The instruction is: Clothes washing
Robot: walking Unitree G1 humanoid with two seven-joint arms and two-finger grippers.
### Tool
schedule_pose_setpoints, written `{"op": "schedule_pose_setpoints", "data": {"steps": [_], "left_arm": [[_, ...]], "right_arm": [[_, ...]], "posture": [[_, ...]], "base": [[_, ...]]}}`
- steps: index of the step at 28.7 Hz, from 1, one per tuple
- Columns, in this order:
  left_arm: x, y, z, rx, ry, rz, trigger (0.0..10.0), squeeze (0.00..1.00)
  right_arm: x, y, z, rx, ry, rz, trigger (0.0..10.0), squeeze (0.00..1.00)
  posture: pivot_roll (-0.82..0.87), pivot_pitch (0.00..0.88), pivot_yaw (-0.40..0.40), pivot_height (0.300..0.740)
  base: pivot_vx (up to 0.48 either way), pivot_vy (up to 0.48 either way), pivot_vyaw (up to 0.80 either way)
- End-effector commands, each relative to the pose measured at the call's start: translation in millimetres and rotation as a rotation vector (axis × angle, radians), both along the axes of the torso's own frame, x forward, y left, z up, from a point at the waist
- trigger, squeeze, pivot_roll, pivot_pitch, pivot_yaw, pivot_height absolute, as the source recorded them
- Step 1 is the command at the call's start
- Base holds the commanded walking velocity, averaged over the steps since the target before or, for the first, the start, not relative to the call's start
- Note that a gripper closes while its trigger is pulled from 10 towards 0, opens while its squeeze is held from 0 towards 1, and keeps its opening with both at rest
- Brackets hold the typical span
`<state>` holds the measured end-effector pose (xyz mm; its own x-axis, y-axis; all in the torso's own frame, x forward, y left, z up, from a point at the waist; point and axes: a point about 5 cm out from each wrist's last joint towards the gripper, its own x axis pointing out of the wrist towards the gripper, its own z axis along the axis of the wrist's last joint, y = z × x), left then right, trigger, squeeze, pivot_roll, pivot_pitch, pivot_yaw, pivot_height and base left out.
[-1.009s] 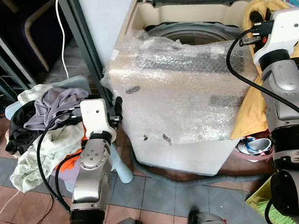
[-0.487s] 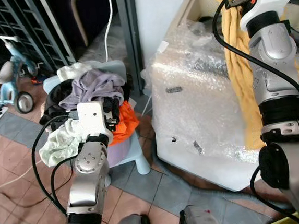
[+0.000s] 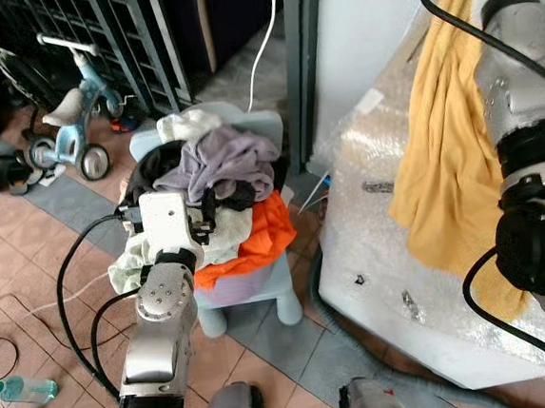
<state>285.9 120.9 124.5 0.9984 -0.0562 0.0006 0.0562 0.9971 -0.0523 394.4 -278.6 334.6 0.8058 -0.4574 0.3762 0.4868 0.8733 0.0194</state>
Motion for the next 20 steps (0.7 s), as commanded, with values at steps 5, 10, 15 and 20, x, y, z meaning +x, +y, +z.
{"op": "schedule_pose_setpoints", "data": {"steps": [5, 10, 15, 20], "left_arm": [[-3.7, -3.2, -3, 0.003, 0.017, -0.003, 10.0, 0.0], [-2.8, -3.8, -3, 0.003, 0.017, -0.007, 10.0, 0.0], [-1.8, -3.6, -4, 0.006, 0.018, -0.012, 10.0, 0.0], [-1.0, -2.9, -4, 0.01, 0.018, -0.014, 10.0, 0.0]], "right_arm": [[-17.4, -32.5, 20, 0.014, -0.083, -0.185, 10.0, 0.84], [-8.9, -24.8, -6, -0.021, 0.02, -0.105, 10.0, 1.0], [1.7, -2.4, -40, -0.173, 0.174, 0.083, 10.0, 1.0], [-0.6, 9.6, -49, -0.267, 0.16, 0.217, 10.0, 1.0]], "posture": [[-0.01, 0.099, 0.033, 0.74], [-0.02, 0.096, 0.035, 0.74], [-0.02, 0.09, 0.037, 0.74], [-0.02, 0.085, 0.039, 0.74]], "base": [[0.0, 0.0, 0.0], [0.0, 0.0, 0.0], [0.0, 0.0, 0.0], [0.0, 0.0, 0.0]]}}
